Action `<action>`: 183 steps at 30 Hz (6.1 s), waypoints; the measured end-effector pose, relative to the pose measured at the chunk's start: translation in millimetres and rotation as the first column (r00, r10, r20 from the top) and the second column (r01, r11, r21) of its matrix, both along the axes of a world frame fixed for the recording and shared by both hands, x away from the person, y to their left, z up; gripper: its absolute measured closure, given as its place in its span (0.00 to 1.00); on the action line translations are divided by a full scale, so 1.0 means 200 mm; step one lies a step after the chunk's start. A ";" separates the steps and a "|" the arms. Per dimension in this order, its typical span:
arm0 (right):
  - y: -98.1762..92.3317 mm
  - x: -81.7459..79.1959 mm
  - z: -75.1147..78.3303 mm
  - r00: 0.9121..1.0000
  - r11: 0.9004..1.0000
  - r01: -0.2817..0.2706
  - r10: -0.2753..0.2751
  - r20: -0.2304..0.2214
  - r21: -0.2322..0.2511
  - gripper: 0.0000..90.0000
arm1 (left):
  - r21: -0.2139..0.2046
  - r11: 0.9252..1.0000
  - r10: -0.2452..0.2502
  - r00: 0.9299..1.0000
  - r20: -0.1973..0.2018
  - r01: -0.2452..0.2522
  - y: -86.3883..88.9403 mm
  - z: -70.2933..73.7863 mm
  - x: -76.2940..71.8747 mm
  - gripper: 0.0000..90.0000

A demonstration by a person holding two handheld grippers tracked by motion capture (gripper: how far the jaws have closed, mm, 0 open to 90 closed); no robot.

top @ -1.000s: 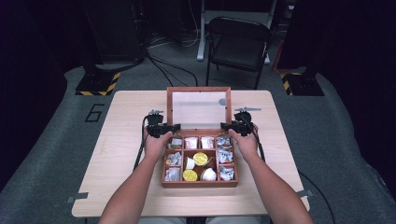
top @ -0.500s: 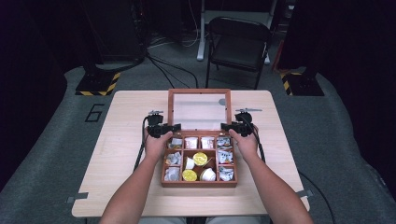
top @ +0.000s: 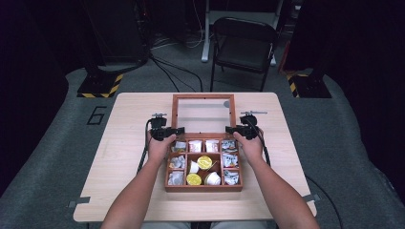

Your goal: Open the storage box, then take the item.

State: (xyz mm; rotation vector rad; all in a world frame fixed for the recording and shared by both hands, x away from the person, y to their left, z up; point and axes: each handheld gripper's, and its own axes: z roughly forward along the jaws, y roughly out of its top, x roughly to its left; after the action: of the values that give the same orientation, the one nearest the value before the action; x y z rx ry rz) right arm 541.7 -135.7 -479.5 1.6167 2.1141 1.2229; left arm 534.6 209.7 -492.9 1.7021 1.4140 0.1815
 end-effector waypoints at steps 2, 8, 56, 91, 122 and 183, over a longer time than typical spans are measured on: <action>0.00 0.00 -0.01 1.000 1.000 0.009 -0.008 -0.020 0.020 0.49 | -0.008 1.000 0.002 1.000 -0.008 -0.002 0.00 -0.01 0.00 0.41; -0.01 0.01 -0.02 1.000 1.000 0.008 -0.008 -0.028 0.027 0.49 | -0.004 1.000 0.009 1.000 -0.012 -0.009 0.00 0.00 0.00 0.40; -0.03 0.05 -0.04 0.984 0.993 0.052 -0.033 -0.174 0.109 0.49 | -0.028 0.999 0.036 0.996 -0.076 -0.038 0.00 -0.03 0.02 0.38; -0.01 0.04 -0.04 0.987 0.998 0.044 -0.037 -0.156 0.043 0.44 | -0.026 0.999 0.034 0.995 -0.096 -0.036 0.01 -0.04 0.02 0.36; 0.10 -0.24 0.20 0.989 0.985 -0.127 0.135 0.053 -0.120 0.43 | -0.012 1.000 0.006 1.000 0.011 -0.006 0.13 0.22 -0.19 0.41; 0.42 -0.58 0.03 0.928 0.914 -0.369 0.373 -0.011 -0.170 0.42 | 0.001 0.999 -0.045 0.996 0.078 0.045 0.24 0.29 -0.47 0.41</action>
State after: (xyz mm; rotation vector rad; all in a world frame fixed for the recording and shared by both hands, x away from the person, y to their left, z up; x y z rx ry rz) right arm 425.3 -52.7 -473.4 1.1585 2.5142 1.1114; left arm 440.5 258.7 -434.0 1.7064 1.3168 0.2200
